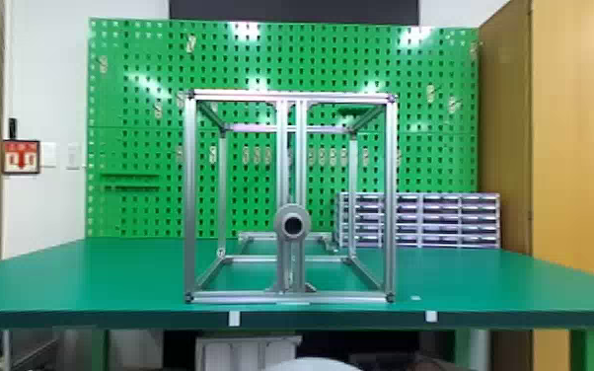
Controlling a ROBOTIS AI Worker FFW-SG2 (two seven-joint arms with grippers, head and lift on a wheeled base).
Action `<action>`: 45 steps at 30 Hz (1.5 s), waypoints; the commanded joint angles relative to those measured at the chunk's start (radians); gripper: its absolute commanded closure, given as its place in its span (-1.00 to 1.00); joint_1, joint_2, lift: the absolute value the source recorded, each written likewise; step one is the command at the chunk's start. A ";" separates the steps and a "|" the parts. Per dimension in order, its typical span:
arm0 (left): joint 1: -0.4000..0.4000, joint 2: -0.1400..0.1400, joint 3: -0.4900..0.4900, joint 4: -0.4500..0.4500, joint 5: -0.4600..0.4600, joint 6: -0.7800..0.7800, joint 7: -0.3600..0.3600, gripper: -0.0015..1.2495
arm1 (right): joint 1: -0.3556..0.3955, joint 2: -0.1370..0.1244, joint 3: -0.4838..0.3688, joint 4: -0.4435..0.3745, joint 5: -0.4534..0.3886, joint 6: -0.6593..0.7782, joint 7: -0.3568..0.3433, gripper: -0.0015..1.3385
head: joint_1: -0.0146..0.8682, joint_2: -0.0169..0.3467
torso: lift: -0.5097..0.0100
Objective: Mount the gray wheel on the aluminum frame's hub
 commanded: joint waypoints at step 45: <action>-0.400 -0.027 0.004 -0.395 0.258 0.550 0.299 -0.71 | -0.472 0.052 -0.092 -0.368 -0.362 0.725 -0.227 0.64 | -0.98 -0.87 | -0.96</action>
